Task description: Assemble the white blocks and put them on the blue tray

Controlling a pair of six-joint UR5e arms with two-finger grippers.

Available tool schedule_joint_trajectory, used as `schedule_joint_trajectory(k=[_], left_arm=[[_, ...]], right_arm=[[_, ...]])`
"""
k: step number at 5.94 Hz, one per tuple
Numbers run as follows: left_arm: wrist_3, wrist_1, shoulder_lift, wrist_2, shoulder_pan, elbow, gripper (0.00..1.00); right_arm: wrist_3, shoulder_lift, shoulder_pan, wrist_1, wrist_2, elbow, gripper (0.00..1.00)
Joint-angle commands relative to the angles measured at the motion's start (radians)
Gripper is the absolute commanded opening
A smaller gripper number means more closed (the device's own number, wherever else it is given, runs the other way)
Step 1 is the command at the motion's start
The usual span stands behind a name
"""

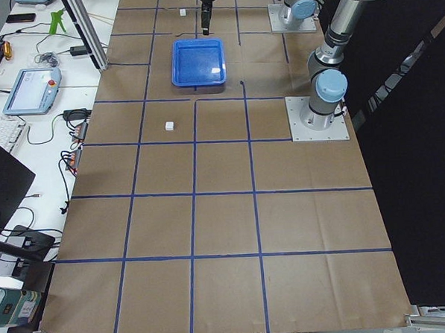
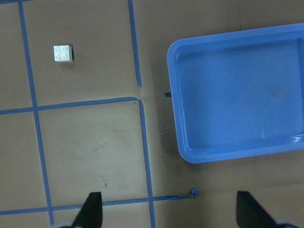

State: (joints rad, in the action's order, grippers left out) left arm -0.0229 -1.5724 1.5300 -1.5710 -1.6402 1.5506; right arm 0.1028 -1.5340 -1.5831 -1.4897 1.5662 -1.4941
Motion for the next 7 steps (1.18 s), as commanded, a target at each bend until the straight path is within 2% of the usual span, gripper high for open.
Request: schedule_joint_trajectory(k=[1, 2, 3, 4, 5, 6, 7], left_arm=[[-0.002, 0.0, -0.004, 0.0, 0.002, 0.0, 1.0], [-0.008, 0.0, -0.004, 0.0, 0.007, 0.002, 1.0], [-0.123, 0.005, 0.002, -0.001, 0.029, 0.014, 1.0], [-0.168, 0.006, 0.024, -0.001, 0.084, 0.017, 1.0], [-0.164, 0.006, 0.095, -0.001, 0.146, 0.022, 1.0], [-0.163, 0.079, 0.202, -0.004, 0.181, 0.016, 1.0], [-0.176, 0.191, 0.29, -0.003, 0.207, 0.035, 1.0]], right_arm=[[0.0, 0.0, 0.0, 0.002, 0.0, 0.0, 1.0], [-0.002, 0.0, 0.0, 0.003, 0.0, 0.001, 1.0], [-0.064, 0.0, 0.002, 0.0, 0.0, 0.002, 1.0], [-0.21, 0.0, 0.008, -0.004, 0.0, 0.003, 1.0], [-0.298, 0.0, 0.038, -0.001, -0.003, 0.005, 1.0], [-0.494, 0.0, 0.09, -0.001, -0.005, 0.005, 1.0], [-0.769, 0.009, 0.168, 0.002, -0.002, 0.003, 1.0]])
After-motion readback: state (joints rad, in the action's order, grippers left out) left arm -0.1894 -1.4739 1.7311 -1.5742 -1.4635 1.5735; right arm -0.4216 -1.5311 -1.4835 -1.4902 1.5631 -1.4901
